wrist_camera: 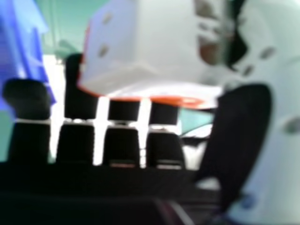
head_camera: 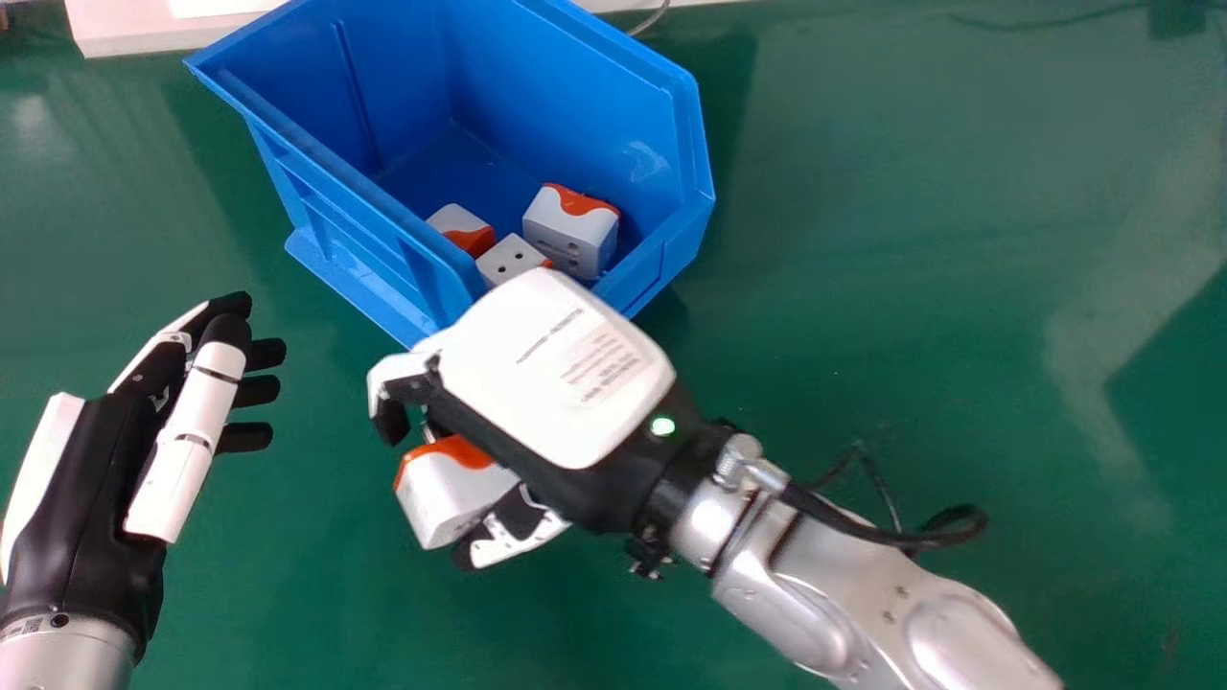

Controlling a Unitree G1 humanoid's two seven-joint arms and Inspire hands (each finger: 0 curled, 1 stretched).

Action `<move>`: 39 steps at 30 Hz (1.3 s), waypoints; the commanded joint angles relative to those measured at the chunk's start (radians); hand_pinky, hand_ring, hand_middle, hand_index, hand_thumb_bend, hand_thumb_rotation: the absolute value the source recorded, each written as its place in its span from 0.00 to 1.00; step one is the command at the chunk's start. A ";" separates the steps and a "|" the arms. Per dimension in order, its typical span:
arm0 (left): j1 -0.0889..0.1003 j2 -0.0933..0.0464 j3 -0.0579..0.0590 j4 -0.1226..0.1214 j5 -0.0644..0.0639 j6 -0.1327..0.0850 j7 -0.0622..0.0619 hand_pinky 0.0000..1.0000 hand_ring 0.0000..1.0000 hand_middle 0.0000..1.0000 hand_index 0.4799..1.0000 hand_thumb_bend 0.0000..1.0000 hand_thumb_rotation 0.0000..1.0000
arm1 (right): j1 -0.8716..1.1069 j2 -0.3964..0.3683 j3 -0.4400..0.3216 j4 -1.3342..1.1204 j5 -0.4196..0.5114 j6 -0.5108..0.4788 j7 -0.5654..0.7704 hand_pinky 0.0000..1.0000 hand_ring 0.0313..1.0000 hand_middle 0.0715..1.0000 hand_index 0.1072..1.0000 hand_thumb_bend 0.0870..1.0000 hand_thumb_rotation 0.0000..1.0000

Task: Pick all objects and put in blue box

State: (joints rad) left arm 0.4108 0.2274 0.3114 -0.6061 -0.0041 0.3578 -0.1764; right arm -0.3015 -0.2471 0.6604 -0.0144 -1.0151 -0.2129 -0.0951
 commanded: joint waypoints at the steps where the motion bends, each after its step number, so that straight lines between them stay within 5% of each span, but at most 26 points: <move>1: -0.017 0.017 0.016 0.010 -0.010 -0.032 -0.005 0.72 0.79 0.80 0.74 0.42 0.90 | 0.024 -0.017 -0.036 -0.065 0.033 -0.019 -0.010 0.26 0.33 0.43 0.47 0.46 0.01; 14: -0.054 0.028 0.021 0.081 -0.027 -0.070 -0.008 0.74 0.80 0.81 0.75 0.41 0.90 | 0.169 -0.082 -0.160 -0.251 0.034 -0.008 0.004 0.33 0.41 0.49 0.42 0.45 0.00; 26: -0.052 0.030 0.015 0.090 -0.020 -0.088 -0.007 0.73 0.80 0.81 0.76 0.42 0.90 | 0.132 -0.130 -0.314 -0.233 0.034 0.009 0.002 0.35 0.42 0.50 0.42 0.45 0.00; 39: -0.037 0.031 0.014 0.097 -0.019 -0.110 -0.012 0.73 0.80 0.81 0.75 0.43 0.89 | -0.152 -0.089 -0.293 -0.011 -0.010 0.041 -0.027 0.35 0.42 0.50 0.43 0.45 0.00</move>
State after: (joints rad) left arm 0.3695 0.2489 0.3210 -0.4938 -0.0198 0.2699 -0.1868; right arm -0.3962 -0.3518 0.3619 -0.0348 -1.0242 -0.1655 -0.0930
